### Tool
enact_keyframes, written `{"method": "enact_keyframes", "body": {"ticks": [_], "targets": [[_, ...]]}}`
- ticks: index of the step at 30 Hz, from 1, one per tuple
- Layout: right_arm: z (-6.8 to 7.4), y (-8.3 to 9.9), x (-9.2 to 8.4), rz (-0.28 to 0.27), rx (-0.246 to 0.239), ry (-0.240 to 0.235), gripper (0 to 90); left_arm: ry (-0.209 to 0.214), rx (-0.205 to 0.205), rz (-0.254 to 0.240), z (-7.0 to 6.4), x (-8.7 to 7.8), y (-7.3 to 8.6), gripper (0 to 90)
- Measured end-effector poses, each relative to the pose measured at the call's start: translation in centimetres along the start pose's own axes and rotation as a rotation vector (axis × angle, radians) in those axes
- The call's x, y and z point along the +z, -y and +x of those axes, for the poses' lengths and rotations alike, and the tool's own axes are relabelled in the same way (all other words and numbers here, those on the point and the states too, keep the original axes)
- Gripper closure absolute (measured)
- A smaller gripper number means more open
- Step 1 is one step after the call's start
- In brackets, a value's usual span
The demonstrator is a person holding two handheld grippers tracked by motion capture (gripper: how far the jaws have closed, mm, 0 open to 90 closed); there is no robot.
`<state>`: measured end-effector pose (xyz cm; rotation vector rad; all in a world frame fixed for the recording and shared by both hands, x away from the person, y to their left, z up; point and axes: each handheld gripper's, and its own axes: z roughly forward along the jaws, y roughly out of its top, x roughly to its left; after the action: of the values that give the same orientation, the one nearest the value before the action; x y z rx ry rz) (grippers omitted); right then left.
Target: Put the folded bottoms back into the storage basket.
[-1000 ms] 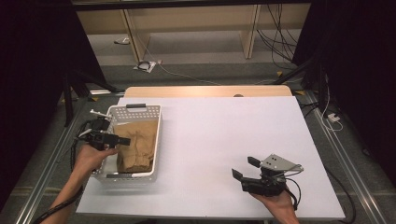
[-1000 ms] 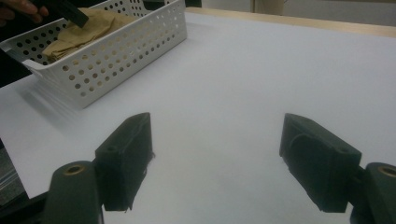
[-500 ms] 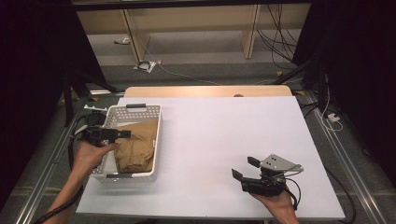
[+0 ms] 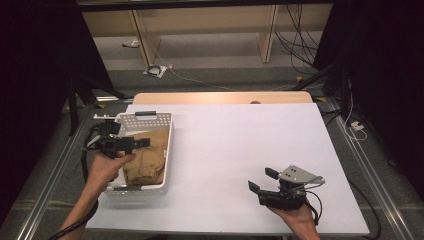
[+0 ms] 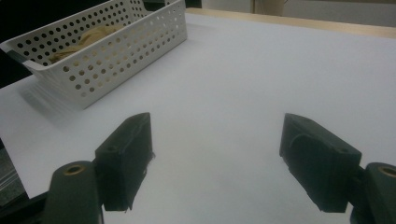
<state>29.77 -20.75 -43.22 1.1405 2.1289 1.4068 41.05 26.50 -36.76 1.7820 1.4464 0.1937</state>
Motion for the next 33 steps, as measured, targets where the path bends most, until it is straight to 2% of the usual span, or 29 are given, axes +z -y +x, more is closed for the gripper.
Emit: {"method": "enact_keyframes", "body": {"ticks": [5,16,20,22,33], "targets": [[0.0,0.0,0.0,-0.001,-0.001,0.000,26.4,0.055,0.017,-0.022,-1.1,0.2,0.4,22.3],[0.0,0.0,0.0,-0.007,-0.003,0.001,26.5,0.158,0.028,-0.063,-2.9,0.9,1.6,22.2],[0.0,0.0,0.0,-0.004,-0.006,0.000,26.4,0.171,0.039,-0.063,-3.4,1.1,1.7,22.1],[0.1,0.0,-0.1,-0.006,-0.007,-0.002,26.4,0.191,0.040,-0.085,-3.7,0.9,1.8,22.2],[0.2,0.1,0.0,-0.007,-0.010,-0.010,26.4,0.231,0.101,-0.125,-5.4,1.5,3.4,21.7]]}}
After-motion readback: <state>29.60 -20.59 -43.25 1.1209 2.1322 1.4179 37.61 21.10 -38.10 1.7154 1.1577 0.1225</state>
